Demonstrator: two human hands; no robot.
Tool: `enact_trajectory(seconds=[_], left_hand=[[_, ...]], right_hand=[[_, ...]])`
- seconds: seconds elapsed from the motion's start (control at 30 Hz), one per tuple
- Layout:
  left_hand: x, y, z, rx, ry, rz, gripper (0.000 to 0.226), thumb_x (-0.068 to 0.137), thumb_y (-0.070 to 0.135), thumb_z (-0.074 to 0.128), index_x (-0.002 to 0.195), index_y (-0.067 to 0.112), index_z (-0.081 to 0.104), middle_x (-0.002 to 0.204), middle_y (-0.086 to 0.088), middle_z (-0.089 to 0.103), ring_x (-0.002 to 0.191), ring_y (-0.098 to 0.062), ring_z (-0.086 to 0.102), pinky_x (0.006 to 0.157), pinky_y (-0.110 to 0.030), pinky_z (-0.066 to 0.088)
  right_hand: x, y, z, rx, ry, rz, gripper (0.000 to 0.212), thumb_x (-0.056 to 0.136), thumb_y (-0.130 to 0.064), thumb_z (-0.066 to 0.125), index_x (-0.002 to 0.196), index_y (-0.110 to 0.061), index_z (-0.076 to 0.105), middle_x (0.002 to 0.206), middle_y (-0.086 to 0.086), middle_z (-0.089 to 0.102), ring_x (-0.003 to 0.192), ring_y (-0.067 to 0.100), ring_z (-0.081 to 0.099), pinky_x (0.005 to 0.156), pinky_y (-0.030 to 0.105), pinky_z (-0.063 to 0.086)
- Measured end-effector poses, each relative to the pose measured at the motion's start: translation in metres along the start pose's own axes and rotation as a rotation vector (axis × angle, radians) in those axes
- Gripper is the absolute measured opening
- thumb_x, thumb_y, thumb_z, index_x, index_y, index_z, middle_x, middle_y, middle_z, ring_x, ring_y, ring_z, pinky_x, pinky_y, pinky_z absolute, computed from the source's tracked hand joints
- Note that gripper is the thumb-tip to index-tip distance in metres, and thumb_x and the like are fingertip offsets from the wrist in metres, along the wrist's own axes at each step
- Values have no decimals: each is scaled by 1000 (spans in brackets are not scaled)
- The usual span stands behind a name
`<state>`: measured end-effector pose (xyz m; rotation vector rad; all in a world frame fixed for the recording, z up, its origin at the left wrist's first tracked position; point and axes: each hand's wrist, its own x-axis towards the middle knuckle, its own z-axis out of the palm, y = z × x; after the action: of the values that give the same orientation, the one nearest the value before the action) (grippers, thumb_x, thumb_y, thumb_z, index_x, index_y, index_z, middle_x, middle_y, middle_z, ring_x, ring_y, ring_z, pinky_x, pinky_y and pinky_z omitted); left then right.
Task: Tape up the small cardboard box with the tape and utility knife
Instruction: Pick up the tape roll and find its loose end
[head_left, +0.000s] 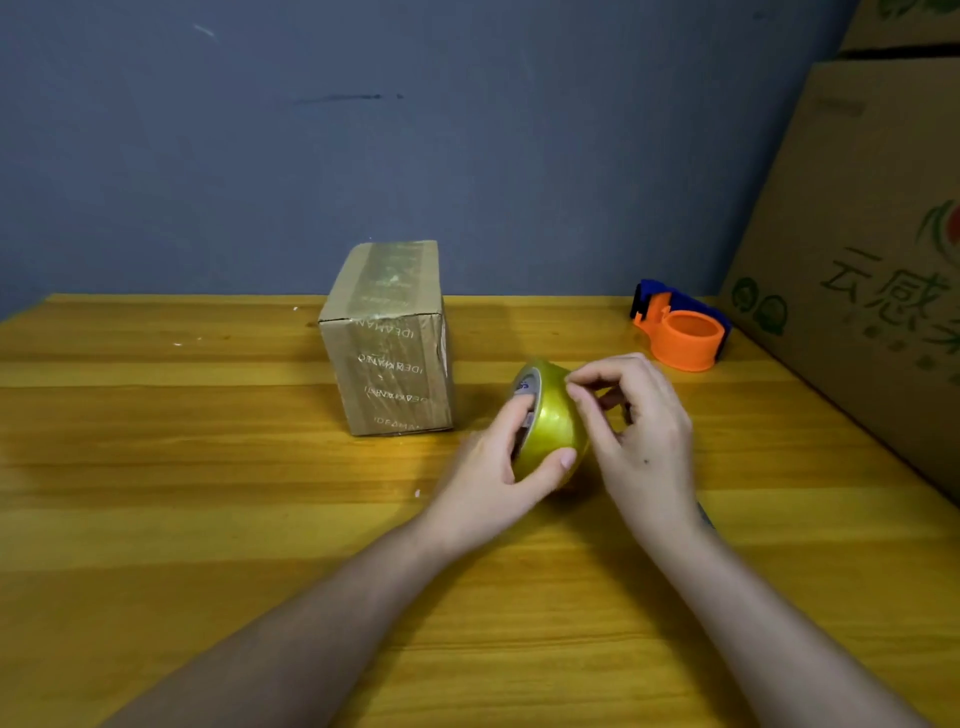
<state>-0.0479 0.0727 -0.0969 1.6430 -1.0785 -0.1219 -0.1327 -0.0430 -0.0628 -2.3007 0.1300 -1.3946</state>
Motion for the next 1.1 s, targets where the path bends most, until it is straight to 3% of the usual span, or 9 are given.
enact_trajectory(seconds=[0.23, 0.37, 0.57, 0.7, 0.83, 0.93, 1.1], left_hand=[[2, 4, 4, 51, 20, 5, 51, 84, 54, 49, 127, 28, 42, 80, -2, 71, 71, -25, 69, 73, -46, 54], [0, 7, 1, -31, -3, 9, 35, 86, 46, 51, 118, 32, 47, 69, 5, 67, 69, -10, 67, 77, -46, 54], [1, 10, 0, -60, 47, -22, 35, 85, 46, 50, 113, 25, 51, 78, 7, 64, 72, -7, 61, 79, -45, 53], [1, 9, -4, -2, 122, 1, 46, 84, 51, 49, 116, 18, 52, 88, 3, 65, 80, -22, 61, 80, -46, 50], [2, 8, -3, 63, 142, -1, 51, 84, 54, 47, 120, 18, 49, 96, -1, 67, 87, -26, 64, 82, -45, 51], [4, 5, -4, 72, 171, -1, 50, 84, 54, 47, 119, 18, 48, 89, -10, 67, 80, -34, 63, 76, -48, 51], [6, 1, -4, 82, 194, -40, 57, 80, 61, 47, 118, 20, 50, 88, -13, 68, 82, -35, 64, 77, -49, 51]], right_hand=[[3, 3, -8, -189, 8, -213, 4, 86, 0, 64, 88, 0, 67, 87, 11, 67, 81, 24, 62, 78, 22, 44], [3, 3, -11, -236, -18, -298, 7, 89, -1, 60, 87, 1, 67, 86, 13, 67, 78, 27, 64, 75, 29, 50], [1, -1, -11, -264, -33, -401, 17, 95, -4, 53, 87, -1, 67, 87, 14, 69, 74, 32, 64, 66, 42, 54], [0, -10, -9, -274, -30, -448, 17, 94, -4, 55, 87, -1, 69, 89, 13, 70, 73, 32, 64, 64, 42, 53], [2, -15, -15, -337, -61, -546, 15, 92, -5, 58, 86, -3, 71, 89, 11, 71, 70, 31, 63, 60, 40, 51], [2, -22, -15, -372, -65, -596, 18, 93, -7, 56, 83, -5, 71, 89, 9, 72, 68, 29, 62, 59, 37, 47], [1, -16, -10, -276, -64, -511, 12, 90, -5, 60, 86, -3, 71, 89, 8, 72, 71, 30, 62, 66, 37, 49]])
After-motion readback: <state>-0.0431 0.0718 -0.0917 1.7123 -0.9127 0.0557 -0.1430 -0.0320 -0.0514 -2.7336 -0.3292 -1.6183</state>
